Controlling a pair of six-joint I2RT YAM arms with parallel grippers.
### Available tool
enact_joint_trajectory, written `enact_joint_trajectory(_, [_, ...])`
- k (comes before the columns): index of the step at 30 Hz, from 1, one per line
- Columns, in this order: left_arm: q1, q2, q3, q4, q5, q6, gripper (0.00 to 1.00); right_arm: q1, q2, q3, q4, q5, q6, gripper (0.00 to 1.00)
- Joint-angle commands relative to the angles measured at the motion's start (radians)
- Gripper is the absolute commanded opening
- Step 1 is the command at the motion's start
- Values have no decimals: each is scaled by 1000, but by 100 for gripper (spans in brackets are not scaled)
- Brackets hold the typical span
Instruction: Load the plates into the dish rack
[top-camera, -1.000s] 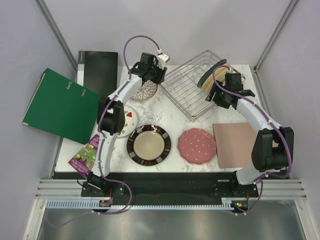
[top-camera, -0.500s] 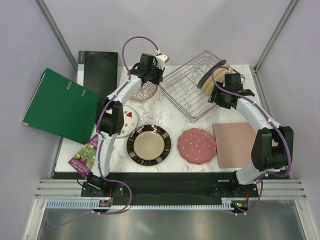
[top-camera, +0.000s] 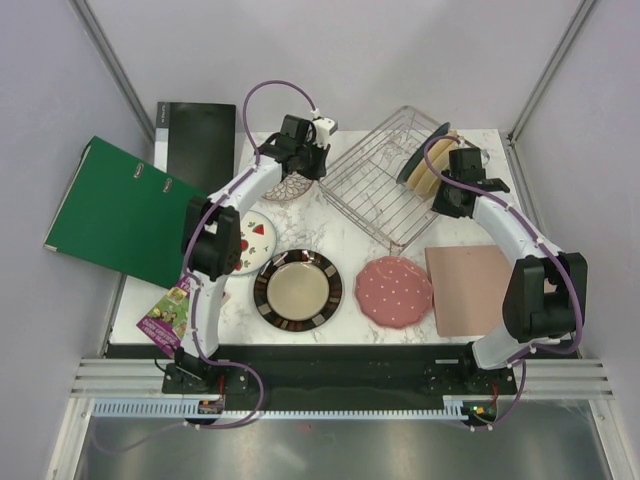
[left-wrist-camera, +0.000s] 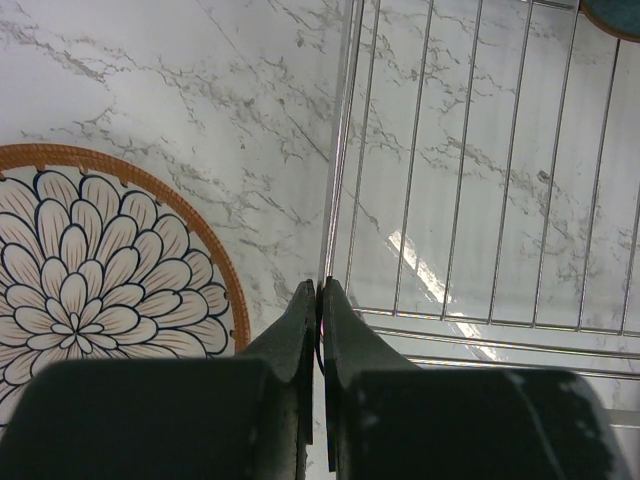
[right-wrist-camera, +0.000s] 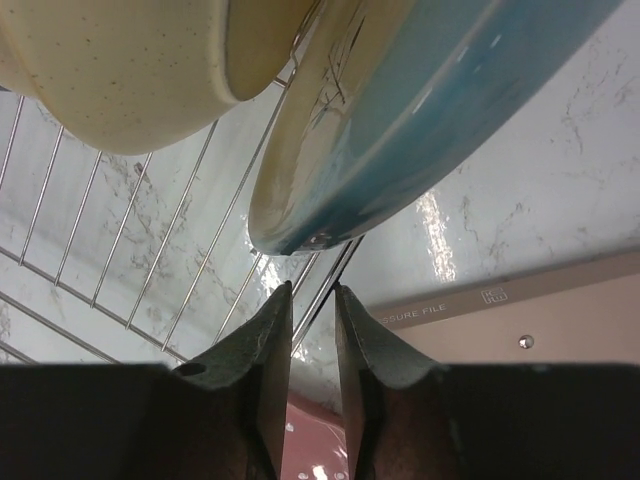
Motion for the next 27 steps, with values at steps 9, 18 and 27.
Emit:
enact_joint_trajectory(9, [-36,-139,-27,-30,22,-119,2,-2,24,-27,-23,75,55,23])
enact_joint_trajectory(18, [-38,-211,-107,-38,28,-127,2,1,87,94,29,22,-27,0])
enact_joint_trajectory(27, [-62,-259,-196,-53,123,-170,2,13,134,211,14,57,-119,0])
